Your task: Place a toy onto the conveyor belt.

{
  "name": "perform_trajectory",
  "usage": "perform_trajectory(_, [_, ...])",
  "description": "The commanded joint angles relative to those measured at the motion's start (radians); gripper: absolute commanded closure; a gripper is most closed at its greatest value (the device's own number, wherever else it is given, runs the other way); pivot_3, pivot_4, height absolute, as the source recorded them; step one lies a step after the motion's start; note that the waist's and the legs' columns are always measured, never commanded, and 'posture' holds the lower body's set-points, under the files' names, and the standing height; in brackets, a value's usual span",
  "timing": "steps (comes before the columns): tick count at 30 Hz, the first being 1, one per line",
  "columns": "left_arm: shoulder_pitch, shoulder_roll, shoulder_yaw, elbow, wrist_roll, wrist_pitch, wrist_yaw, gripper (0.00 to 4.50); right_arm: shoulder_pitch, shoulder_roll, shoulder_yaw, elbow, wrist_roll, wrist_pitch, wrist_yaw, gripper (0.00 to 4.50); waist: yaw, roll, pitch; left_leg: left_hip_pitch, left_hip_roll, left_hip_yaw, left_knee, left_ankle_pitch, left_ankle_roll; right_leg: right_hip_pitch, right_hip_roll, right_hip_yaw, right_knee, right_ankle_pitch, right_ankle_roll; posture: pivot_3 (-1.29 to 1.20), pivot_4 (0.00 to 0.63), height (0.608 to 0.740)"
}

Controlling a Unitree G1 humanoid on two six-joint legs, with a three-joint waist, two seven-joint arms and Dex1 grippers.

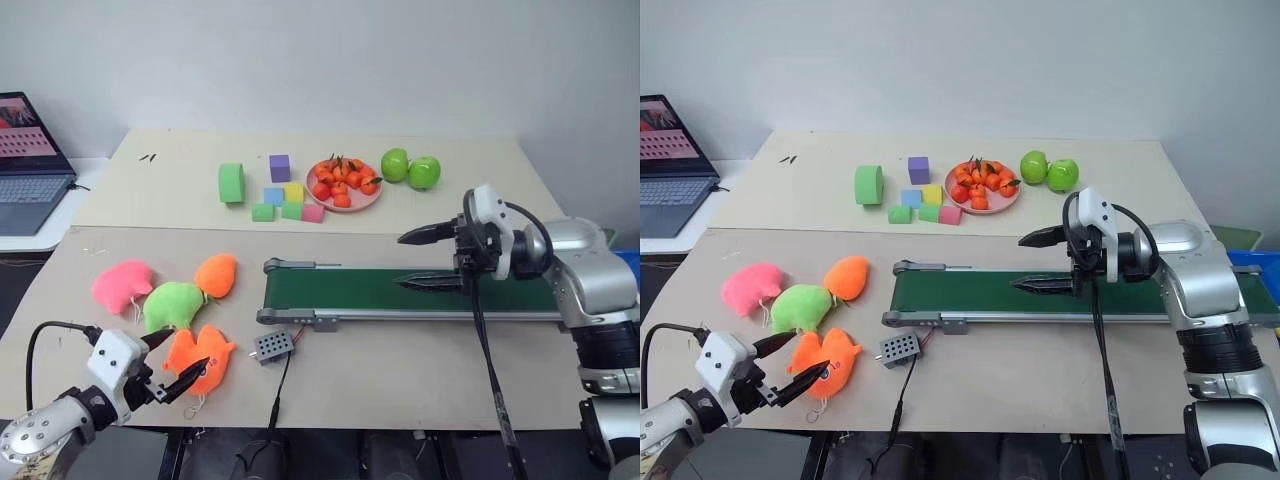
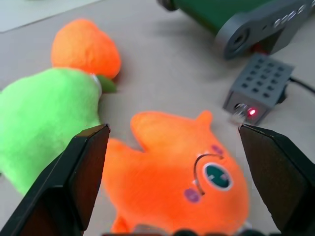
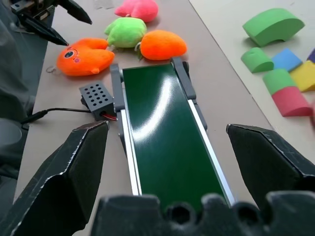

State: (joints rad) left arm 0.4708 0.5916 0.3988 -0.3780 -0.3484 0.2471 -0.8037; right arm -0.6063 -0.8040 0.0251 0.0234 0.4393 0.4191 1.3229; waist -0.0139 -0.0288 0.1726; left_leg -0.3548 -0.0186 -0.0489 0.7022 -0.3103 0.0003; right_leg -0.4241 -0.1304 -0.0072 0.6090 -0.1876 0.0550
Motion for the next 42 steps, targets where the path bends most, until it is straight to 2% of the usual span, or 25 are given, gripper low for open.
perform_trajectory(1, [-0.002,-0.010,-0.034,0.042,0.029,-0.060,-0.005,0.05,0.008,-0.019,-0.041,-0.048,0.021,0.008,-0.012,0.00,0.000,0.000,0.000,0.000,0.000,0.000,0.000,0.000,0.000,0.000,0.000,0.000,0.000,0.000,0.000,0.00,0.150,0.738])
perform_trajectory(9, [0.016,0.012,-0.084,0.196,0.124,-0.184,-0.007,0.05,0.014,-0.041,-0.055,-0.067,0.028,0.015,-0.029,0.00,0.000,0.001,0.000,0.001,0.000,0.000,-0.001,0.000,0.000,0.000,0.000,0.000,0.000,0.000,0.000,0.00,0.150,0.738])
perform_trajectory(12, [-0.006,0.013,-0.085,0.238,0.122,-0.181,0.002,0.81,0.013,-0.045,-0.055,-0.068,0.029,0.015,-0.031,0.00,0.000,0.001,-0.001,0.002,0.000,0.000,-0.002,0.000,0.000,0.000,0.000,0.000,0.000,0.000,0.000,0.00,0.150,0.738])
perform_trajectory(18, [-0.037,0.008,-0.096,0.262,0.121,-0.188,0.005,3.06,0.015,-0.052,-0.057,-0.069,0.029,0.011,-0.034,0.00,0.000,0.005,-0.003,0.003,0.000,0.000,-0.003,0.000,0.000,0.000,0.000,0.000,0.001,0.000,0.000,0.00,0.150,0.738])
perform_trajectory(19, [-0.042,0.009,-0.099,0.264,0.124,-0.190,0.006,3.21,0.016,-0.053,-0.057,-0.069,0.029,0.010,-0.035,0.00,0.000,0.006,-0.004,0.003,0.000,0.000,-0.003,0.000,0.000,0.000,0.000,0.000,0.001,0.000,0.000,0.00,0.150,0.738])
perform_trajectory(21, [-0.063,0.009,-0.109,0.277,0.145,-0.186,0.029,3.94,0.018,-0.054,-0.055,-0.070,0.028,0.007,-0.034,0.00,0.000,0.008,-0.004,0.003,0.000,0.000,-0.003,0.000,0.000,0.000,0.000,0.000,0.001,0.000,0.000,0.00,0.150,0.738])
perform_trajectory(23, [-0.083,0.007,-0.118,0.276,0.155,-0.169,0.049,4.41,0.021,-0.054,-0.054,-0.071,0.027,0.006,-0.034,0.00,0.001,0.009,-0.005,0.003,0.000,0.000,-0.003,0.000,0.000,0.001,0.000,0.000,0.001,0.000,0.000,0.00,0.150,0.738])
perform_trajectory(29, [-0.183,0.008,-0.108,0.182,0.133,-0.152,0.098,4.47,0.023,-0.061,-0.056,-0.076,0.027,0.008,-0.034,0.00,0.007,0.009,-0.005,0.003,0.000,-0.001,-0.003,0.000,0.000,0.001,0.000,-0.001,0.002,0.000,0.000,0.00,0.150,0.738])
perform_trajectory(36, [-0.305,0.014,-0.085,-0.001,0.025,-0.066,0.124,4.47,0.028,-0.069,-0.063,-0.067,0.026,0.000,-0.032,0.00,0.002,0.009,-0.005,0.001,0.000,-0.001,-0.003,0.000,0.000,0.000,0.000,-0.001,0.000,0.000,0.000,0.00,0.150,0.738])
perform_trajectory(42, [-0.535,0.031,-0.125,-0.059,-0.021,0.063,0.176,4.47,0.025,-0.056,-0.060,-0.065,0.022,-0.002,-0.042,0.00,0.002,0.009,-0.005,0.001,0.000,-0.001,-0.004,0.000,0.000,0.000,0.000,-0.001,0.000,0.000,0.000,0.00,0.150,0.738])
